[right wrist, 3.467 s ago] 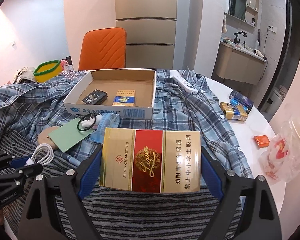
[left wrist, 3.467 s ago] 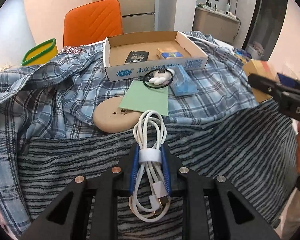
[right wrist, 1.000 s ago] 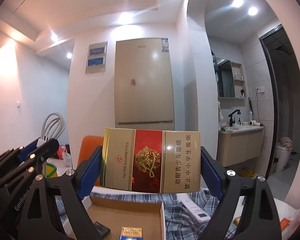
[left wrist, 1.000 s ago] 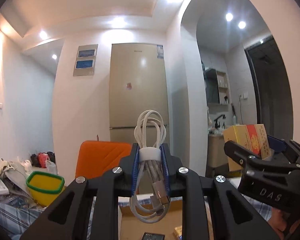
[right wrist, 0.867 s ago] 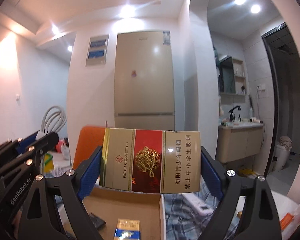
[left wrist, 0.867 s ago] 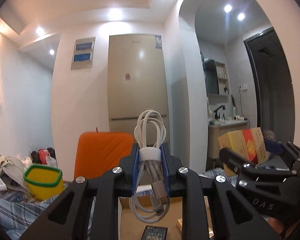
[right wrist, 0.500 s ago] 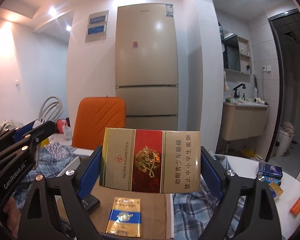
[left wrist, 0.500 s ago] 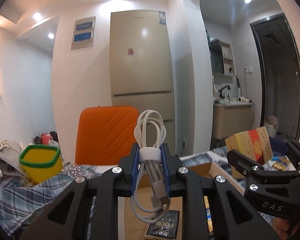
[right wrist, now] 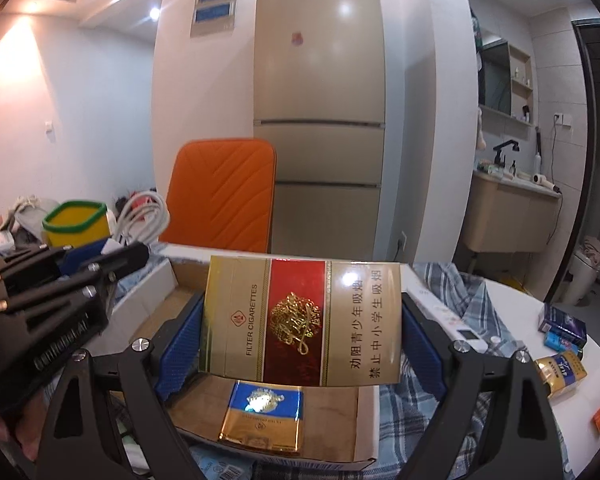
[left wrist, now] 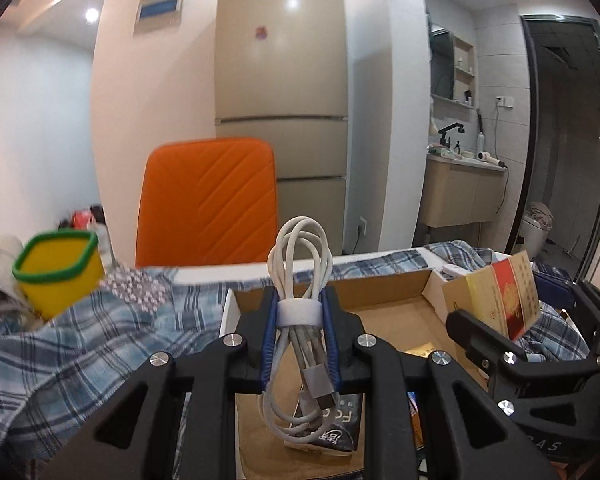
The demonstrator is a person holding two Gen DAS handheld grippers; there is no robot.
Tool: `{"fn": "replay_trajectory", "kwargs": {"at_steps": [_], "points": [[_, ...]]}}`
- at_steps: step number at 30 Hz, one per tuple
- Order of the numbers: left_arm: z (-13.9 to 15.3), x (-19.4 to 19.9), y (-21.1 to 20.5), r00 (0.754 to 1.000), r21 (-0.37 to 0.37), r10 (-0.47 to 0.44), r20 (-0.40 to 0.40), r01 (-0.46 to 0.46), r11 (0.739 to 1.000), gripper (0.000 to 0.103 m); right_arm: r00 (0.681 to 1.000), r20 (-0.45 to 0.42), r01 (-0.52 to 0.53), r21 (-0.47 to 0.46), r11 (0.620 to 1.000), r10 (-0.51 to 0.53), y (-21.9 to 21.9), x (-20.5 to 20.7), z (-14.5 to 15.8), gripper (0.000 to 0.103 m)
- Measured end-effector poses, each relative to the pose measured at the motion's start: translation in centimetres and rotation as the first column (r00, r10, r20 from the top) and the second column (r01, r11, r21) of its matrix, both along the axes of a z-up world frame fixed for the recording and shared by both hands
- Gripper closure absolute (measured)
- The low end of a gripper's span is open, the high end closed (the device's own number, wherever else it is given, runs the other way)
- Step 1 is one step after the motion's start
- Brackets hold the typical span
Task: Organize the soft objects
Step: 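Lower the cable into the box and open the left gripper while the right gripper lowers the red pack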
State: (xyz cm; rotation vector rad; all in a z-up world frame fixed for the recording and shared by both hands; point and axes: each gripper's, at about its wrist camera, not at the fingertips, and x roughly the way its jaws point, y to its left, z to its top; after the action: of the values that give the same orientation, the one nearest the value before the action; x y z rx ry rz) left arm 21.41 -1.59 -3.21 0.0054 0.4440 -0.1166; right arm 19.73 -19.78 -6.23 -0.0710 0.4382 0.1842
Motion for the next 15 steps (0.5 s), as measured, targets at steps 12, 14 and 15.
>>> {"fn": "replay_trajectory", "kwargs": {"at_steps": [12,14,15], "points": [[0.0,-0.2,0.1,1.000,0.009,-0.006,-0.003,0.006,1.000,0.057,1.000,-0.026,-0.006,-0.005,1.000,0.006,-0.1,0.7,0.3,0.015],[0.4,-0.9,0.1,0.998,0.026,0.027,0.052,-0.029,0.999,0.025,1.000,-0.026,-0.005,-0.003,1.000,0.005,-0.1,0.7,0.4,0.014],[0.6,-1.1,0.2,0.997,0.024,0.029,0.072,-0.031,0.999,0.020,1.000,-0.027,-0.003,0.000,1.000,0.003,-0.1,0.8,0.2,0.014]]}}
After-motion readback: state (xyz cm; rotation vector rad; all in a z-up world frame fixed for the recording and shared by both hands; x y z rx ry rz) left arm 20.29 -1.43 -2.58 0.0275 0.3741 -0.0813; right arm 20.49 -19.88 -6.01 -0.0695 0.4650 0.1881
